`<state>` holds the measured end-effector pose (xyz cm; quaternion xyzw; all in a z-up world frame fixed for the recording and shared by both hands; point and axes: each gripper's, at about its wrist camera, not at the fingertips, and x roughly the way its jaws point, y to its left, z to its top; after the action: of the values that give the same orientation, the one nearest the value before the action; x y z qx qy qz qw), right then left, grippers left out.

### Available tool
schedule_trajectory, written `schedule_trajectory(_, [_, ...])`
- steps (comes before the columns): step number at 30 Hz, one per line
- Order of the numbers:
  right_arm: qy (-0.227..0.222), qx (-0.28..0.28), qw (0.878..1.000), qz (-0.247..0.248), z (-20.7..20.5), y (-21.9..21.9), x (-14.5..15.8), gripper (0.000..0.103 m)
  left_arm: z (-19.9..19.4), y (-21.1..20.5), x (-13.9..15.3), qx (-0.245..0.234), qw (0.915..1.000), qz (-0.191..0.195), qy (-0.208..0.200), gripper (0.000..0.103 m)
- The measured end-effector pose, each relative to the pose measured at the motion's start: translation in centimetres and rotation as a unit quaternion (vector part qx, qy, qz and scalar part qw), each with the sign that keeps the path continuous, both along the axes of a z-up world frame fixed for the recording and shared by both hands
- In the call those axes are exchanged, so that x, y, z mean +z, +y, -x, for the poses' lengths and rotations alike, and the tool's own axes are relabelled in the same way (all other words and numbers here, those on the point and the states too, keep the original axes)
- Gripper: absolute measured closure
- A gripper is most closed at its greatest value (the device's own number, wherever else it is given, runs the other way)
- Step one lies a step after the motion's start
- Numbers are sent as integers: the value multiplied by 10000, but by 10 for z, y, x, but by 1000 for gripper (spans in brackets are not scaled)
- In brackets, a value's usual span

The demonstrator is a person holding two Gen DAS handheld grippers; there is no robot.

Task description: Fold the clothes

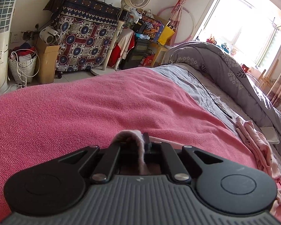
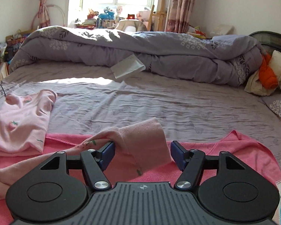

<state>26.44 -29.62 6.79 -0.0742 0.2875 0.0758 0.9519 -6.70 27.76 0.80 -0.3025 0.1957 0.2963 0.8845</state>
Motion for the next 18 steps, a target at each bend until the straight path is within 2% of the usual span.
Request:
schedule_trajectory(3, [-542, 364, 9945, 815, 21, 6, -19, 31, 1, 1, 0, -6, 10000, 24, -25, 100])
schedule_trajectory(6, [-807, 209, 9819, 1701, 29, 4, -31, 31, 1, 0, -1, -7, 10000, 20, -28, 100])
schedule_trajectory(7, [-823, 265, 9799, 1796, 29, 1, -33, 31, 1, 0, -1, -7, 10000, 16, -26, 100])
schedule_trajectory(9, [-906, 779, 9736, 1943, 31, -1, -42, 31, 1, 0, -1, -8, 10000, 9, -19, 100])
schedule_trajectory(11, [-1020, 1264, 9527, 2568, 35, 13, -60, 31, 1, 0, -1, -5, 10000, 6, -16, 100])
schedule_trajectory(12, [-1073, 1499, 9375, 2952, 36, 25, -71, 31, 0, 0, -1, -1, 10000, 9, -20, 100])
schedule_trajectory(14, [-1138, 1853, 9203, 3253, 32, 45, -89, 31, 0, 0, -1, 8, 10000, 20, -35, 99])
schedule_trajectory(15, [-1169, 2026, 9112, 3391, 29, 55, -97, 37, 0, 0, -1, 12, 10000, 38, -48, 99])
schedule_trajectory(17, [-974, 2073, 9199, 3183, 16, 72, -109, 68, 1, 2, -3, 29, 9999, 94, -93, 96])
schedule_trajectory(18, [-917, 1963, 9249, 3124, 13, 78, -112, 98, 2, 3, -3, 41, 9998, 149, -135, 96])
